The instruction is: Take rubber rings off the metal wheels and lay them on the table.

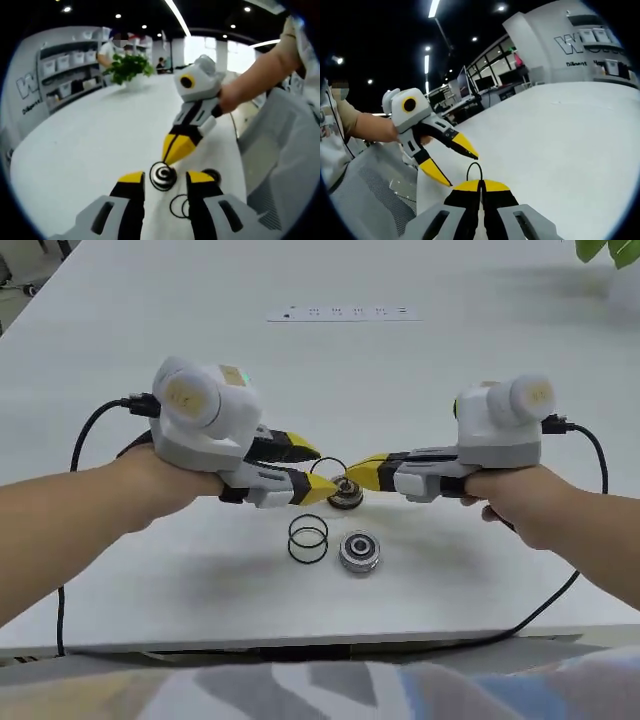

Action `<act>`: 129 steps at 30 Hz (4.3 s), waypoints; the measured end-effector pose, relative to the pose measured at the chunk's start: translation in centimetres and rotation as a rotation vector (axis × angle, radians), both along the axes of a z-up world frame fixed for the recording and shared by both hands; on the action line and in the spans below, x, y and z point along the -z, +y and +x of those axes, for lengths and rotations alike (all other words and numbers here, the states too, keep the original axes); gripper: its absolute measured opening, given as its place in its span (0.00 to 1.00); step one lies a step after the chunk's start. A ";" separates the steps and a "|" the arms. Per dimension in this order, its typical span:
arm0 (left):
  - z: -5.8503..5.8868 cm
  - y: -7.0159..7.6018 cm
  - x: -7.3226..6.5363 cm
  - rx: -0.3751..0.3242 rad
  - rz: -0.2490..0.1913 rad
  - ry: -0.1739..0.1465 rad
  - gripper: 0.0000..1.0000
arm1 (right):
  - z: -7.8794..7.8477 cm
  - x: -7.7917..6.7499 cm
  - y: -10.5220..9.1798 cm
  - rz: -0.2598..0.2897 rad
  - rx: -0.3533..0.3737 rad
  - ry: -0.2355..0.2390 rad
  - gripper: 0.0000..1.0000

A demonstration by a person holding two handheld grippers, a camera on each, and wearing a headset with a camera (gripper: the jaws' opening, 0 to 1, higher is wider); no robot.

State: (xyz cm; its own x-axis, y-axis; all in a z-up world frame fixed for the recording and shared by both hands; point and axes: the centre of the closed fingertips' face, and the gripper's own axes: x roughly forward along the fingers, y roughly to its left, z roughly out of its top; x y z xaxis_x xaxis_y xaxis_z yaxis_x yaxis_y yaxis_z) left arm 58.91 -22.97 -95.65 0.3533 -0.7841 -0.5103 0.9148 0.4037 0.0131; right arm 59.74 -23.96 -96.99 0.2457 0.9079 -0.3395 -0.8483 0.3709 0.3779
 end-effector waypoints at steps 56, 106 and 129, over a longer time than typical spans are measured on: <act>-2.8 8.5 0.4 -0.079 -0.026 0.047 0.78 | -1.3 2.2 4.3 -0.076 -0.115 0.115 0.00; -2.4 7.3 -0.7 -0.056 -0.008 0.040 0.74 | 0.5 0.3 0.6 -0.107 -0.058 -0.059 0.36; -0.4 4.5 -0.1 -0.018 -0.014 0.046 0.66 | 0.8 1.5 -2.3 -0.147 -0.043 -0.100 0.35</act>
